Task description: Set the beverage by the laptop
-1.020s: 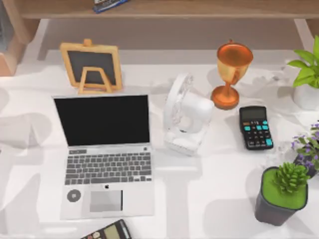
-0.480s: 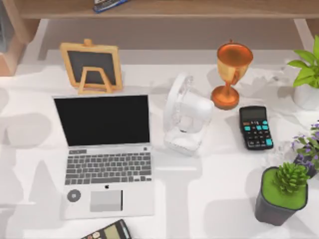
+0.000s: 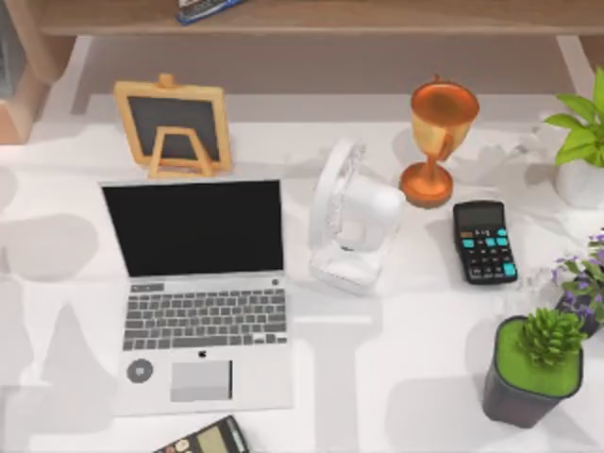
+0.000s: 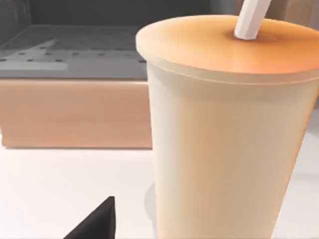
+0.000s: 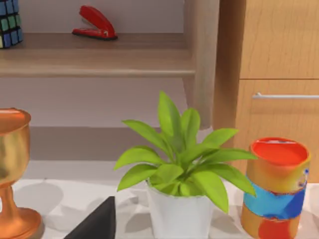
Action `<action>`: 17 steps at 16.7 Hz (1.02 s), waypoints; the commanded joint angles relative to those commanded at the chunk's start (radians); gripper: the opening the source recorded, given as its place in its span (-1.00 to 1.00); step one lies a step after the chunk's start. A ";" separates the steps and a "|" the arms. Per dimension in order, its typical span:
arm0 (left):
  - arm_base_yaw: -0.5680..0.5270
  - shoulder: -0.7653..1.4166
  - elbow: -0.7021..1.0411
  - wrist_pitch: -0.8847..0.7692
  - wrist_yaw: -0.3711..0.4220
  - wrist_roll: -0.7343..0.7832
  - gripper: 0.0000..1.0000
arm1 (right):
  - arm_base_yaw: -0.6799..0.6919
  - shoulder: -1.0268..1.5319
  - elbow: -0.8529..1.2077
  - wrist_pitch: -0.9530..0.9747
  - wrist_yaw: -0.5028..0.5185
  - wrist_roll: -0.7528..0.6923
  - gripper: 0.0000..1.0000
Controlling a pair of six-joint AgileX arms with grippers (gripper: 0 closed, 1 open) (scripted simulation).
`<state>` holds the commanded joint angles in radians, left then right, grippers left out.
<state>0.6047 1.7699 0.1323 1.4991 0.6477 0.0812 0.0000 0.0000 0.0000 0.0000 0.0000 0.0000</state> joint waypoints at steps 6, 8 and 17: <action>-0.085 0.091 0.134 -0.029 -0.085 -0.014 1.00 | 0.000 0.000 0.000 0.000 0.000 0.000 1.00; -0.125 0.131 0.204 -0.045 -0.123 -0.020 1.00 | 0.000 0.000 0.000 0.000 0.000 0.000 1.00; -0.184 0.186 0.276 -0.069 -0.182 -0.028 0.70 | 0.000 0.000 0.000 0.000 0.000 0.000 1.00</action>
<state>0.4211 1.9555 0.4087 1.4299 0.4661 0.0536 0.0000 0.0000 0.0000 0.0000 0.0000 0.0000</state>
